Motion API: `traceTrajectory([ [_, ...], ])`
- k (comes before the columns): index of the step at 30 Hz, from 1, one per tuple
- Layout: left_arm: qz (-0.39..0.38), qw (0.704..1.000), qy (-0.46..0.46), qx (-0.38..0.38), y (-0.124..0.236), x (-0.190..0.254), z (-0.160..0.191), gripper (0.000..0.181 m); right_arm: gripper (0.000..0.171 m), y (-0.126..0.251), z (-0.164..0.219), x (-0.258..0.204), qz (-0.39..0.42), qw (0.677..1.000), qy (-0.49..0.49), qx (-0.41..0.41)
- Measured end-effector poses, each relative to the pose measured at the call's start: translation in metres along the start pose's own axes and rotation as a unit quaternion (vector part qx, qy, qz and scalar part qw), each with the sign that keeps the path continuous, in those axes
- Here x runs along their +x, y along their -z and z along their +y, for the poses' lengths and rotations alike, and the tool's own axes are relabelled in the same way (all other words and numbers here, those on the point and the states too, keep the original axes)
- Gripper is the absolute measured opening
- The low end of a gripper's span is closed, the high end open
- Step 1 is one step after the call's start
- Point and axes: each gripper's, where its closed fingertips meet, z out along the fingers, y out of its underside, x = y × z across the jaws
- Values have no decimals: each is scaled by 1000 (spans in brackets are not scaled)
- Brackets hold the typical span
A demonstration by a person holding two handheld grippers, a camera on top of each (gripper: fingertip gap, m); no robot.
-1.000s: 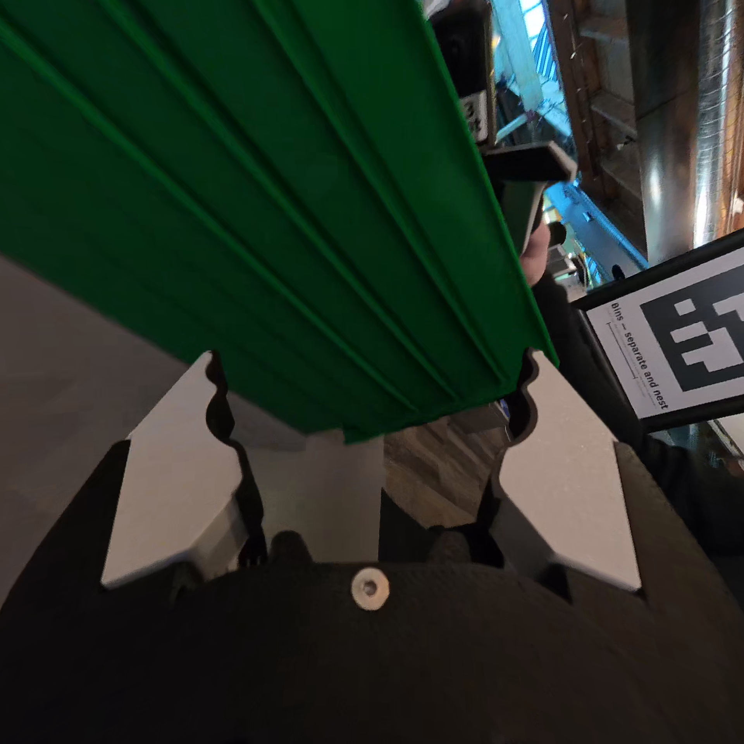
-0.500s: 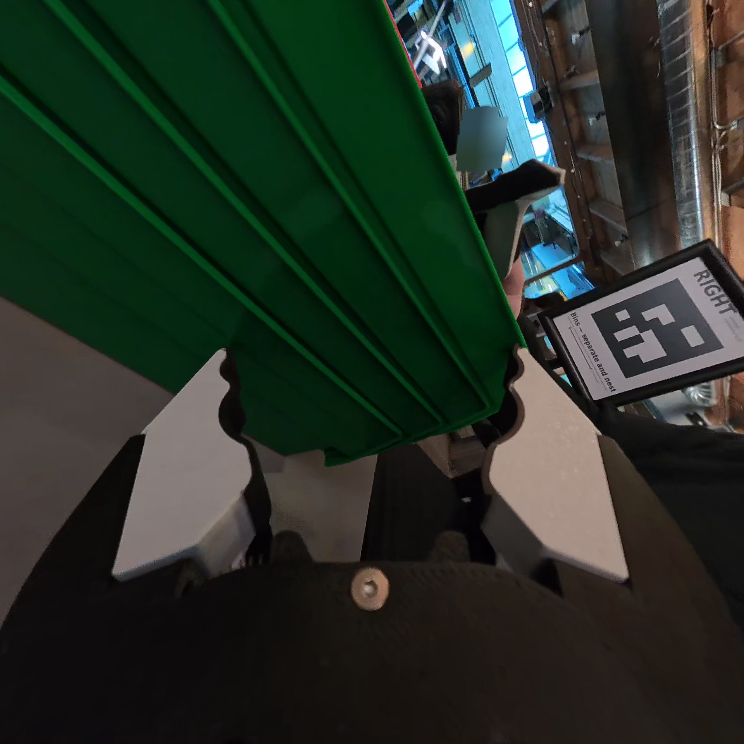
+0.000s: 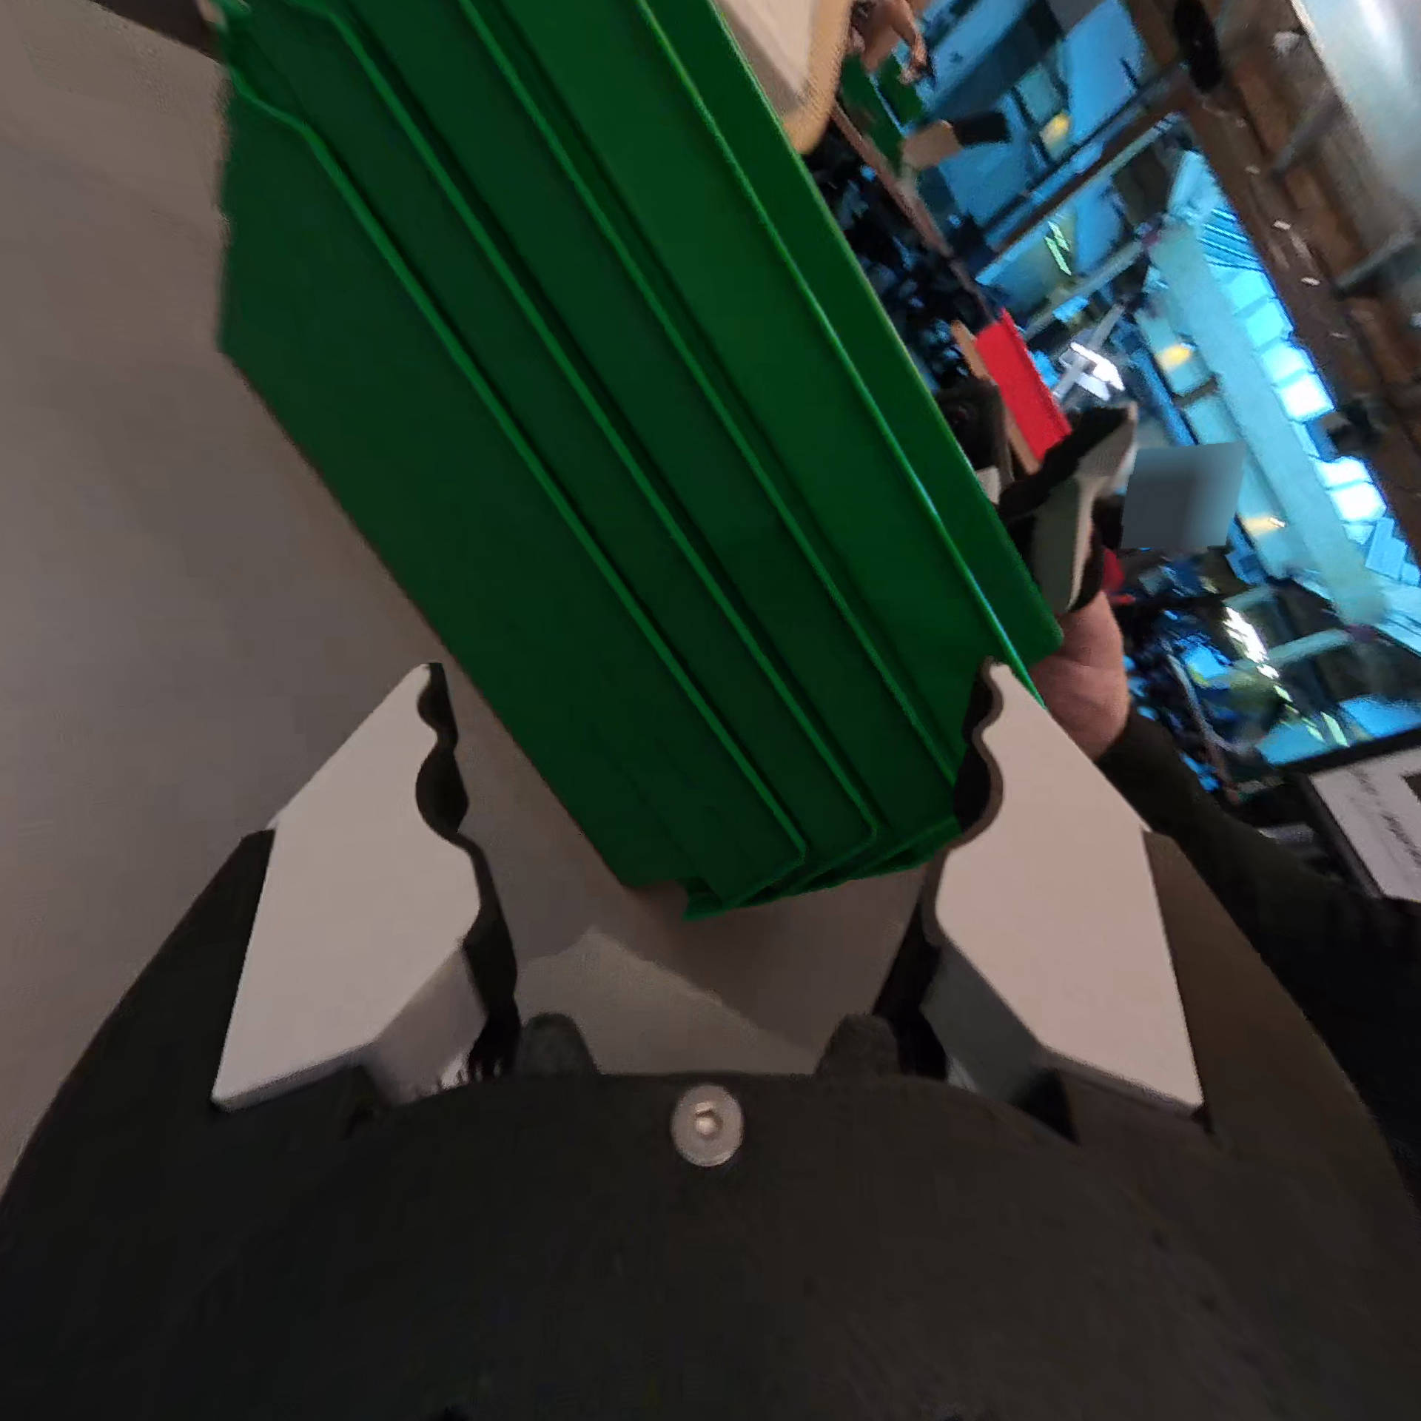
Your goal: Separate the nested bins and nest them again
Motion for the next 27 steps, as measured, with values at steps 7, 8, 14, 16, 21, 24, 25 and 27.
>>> traceTrajectory([
  [7,-107,980,-115,120,96,27,-63,121,154,26,5,-27,18,991,115,-60],
  [8,-112,976,-141,126,101,46,-71,120,154,38,2,-28,42,985,152,-73],
  [14,-43,959,-273,59,26,187,-60,125,140,142,-40,-12,201,915,336,-99],
  [16,-9,954,-298,14,-24,226,-35,128,142,185,-58,4,271,880,377,-99],
  [21,45,942,-321,-84,-152,273,41,150,151,265,-81,28,345,848,396,-68],
  [24,0,936,-329,-125,-211,251,71,158,151,297,-84,42,380,831,403,-57],
  [25,-24,934,-331,-132,-226,239,76,158,152,307,-85,50,398,820,406,-59],
  [27,-75,934,-324,-135,-246,210,78,158,151,322,-85,67,424,810,399,-69],
])
